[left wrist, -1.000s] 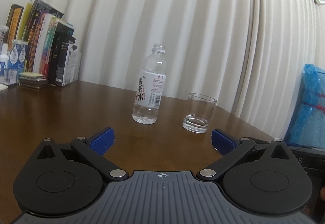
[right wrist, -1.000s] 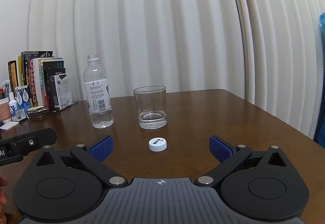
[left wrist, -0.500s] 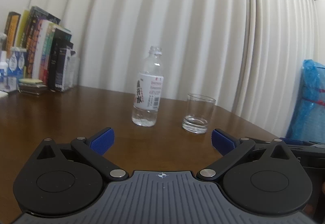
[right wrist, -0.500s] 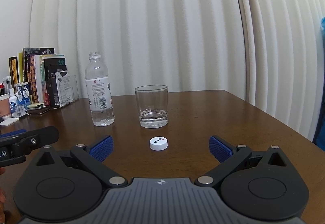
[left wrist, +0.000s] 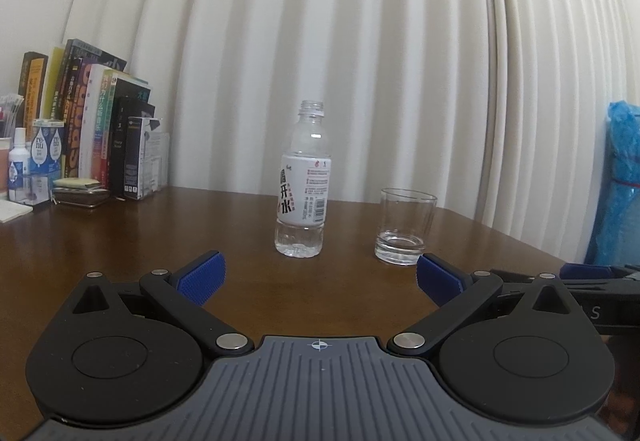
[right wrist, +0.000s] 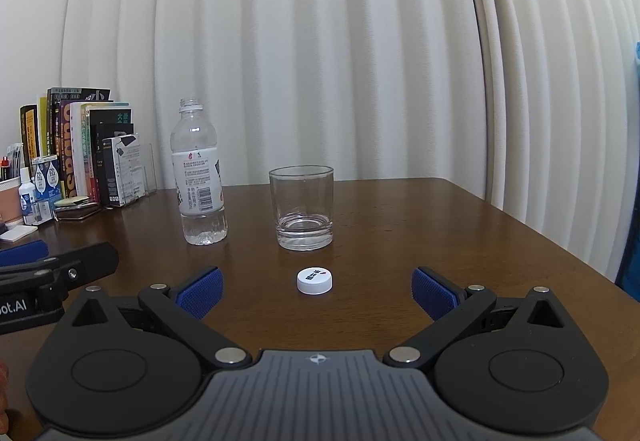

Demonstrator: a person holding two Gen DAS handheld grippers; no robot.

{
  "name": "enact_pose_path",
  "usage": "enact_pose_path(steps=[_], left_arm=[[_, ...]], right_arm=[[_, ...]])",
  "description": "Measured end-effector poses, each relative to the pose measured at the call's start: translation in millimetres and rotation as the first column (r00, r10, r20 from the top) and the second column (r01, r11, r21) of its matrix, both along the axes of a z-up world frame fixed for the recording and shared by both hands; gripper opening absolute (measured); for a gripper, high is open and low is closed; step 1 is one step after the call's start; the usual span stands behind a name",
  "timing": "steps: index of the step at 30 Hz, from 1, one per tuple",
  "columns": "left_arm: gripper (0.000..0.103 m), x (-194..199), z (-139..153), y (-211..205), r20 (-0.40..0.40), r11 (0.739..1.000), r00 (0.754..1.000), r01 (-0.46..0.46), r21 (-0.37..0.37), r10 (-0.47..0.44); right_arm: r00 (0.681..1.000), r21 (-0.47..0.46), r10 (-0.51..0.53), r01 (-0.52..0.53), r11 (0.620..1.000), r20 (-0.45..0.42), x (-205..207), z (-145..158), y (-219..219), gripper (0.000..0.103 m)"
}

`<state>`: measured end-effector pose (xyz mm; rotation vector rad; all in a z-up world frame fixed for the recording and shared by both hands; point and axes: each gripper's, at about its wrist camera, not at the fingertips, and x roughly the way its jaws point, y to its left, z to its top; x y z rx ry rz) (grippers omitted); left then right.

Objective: Unscrew bottle cap and pour

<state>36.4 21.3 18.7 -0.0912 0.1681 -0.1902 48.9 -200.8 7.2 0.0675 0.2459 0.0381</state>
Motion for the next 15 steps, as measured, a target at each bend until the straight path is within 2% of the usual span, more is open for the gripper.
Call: enact_pose_path(steps=[15], left_arm=[[0.103,1.0,-0.4,1.0,-0.013,1.000,1.000,-0.004,-0.005,0.004]], right_arm=[[1.000,-0.002,0.001,-0.001,1.000,0.001,1.8,-1.0,1.2,0.103]])
